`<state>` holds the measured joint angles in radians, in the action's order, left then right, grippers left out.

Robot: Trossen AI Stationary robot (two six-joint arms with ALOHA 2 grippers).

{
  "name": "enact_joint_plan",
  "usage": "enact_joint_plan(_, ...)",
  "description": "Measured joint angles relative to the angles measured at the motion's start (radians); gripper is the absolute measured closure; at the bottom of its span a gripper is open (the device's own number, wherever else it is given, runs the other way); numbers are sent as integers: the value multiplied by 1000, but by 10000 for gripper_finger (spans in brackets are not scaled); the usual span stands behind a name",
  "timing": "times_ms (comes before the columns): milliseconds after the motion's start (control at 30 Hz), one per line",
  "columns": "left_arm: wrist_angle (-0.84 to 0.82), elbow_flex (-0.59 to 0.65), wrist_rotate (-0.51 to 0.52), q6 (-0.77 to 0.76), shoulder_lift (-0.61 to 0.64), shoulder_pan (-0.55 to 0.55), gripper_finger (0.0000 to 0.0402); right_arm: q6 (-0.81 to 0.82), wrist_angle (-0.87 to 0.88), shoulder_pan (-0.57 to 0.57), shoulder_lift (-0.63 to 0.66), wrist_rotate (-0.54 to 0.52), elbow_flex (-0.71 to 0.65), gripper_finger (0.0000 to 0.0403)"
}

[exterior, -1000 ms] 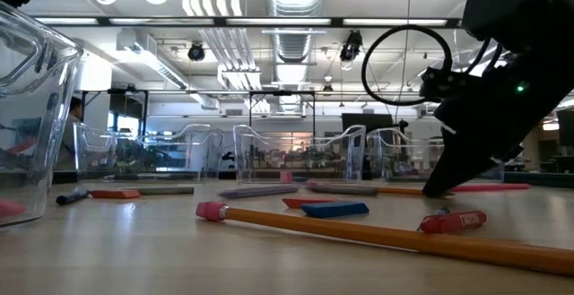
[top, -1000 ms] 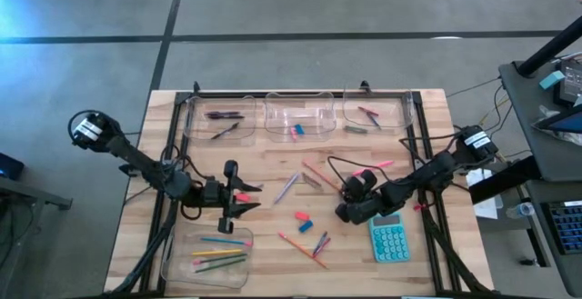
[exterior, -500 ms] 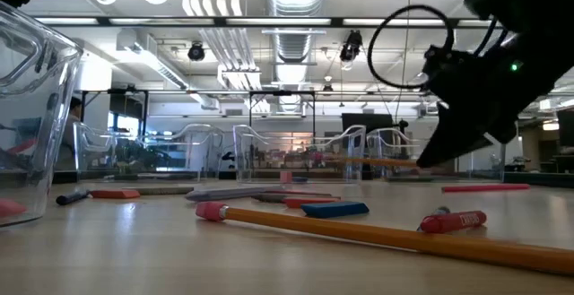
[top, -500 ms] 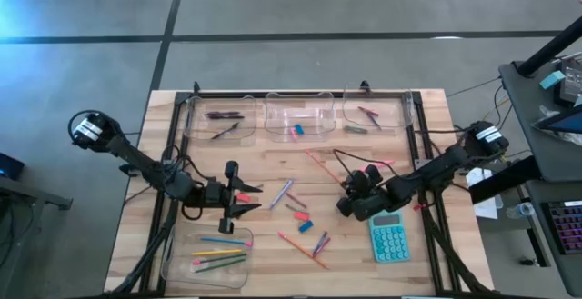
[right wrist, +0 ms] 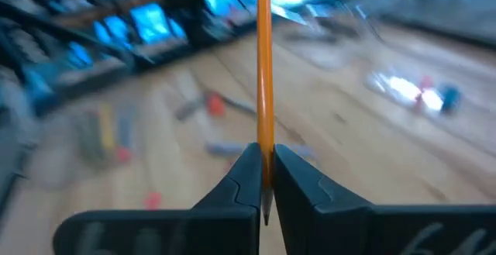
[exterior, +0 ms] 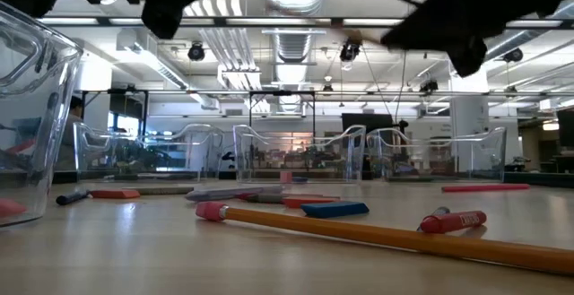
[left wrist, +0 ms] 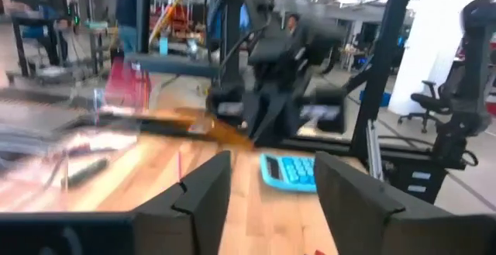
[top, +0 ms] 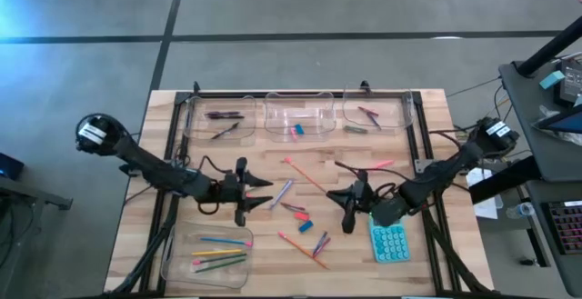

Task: Sort crayons/erasers/pens/pencils in bins
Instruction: Put the orange pencil into the bottom transparent bin

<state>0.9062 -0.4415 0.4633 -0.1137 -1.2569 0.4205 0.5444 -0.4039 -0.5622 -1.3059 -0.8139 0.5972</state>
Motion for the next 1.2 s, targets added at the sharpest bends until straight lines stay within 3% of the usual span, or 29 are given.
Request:
enact_joint_plan(133, 7, -35, -19, -38, -62, -29, 178, -121, -164, -16, -32, 9, 0, 390)
enact_joint_plan(333, 8, -144, -22, -67, -179, -63, 106, -160, -250, -14, -79, 36, 0, 390)
enact_joint_plan(667, 141, -291, -17, -116, -389, -92, 96, -190, -308, -14, -98, 64, 0, 390)
enact_joint_plan(800, 165, -313, -17, -116, -417, -92, 129, -192, -309, -14, -97, 87, 0, 390)
enact_joint_plan(933, 169, -317, -14, -110, -421, -92, 191, -191, -309, -14, -97, 89, 0, 390)
enact_joint_plan(1200, 171, -315, -27, -62, -418, -92, 379, -203, -304, -13, -109, 83, 0, 390)
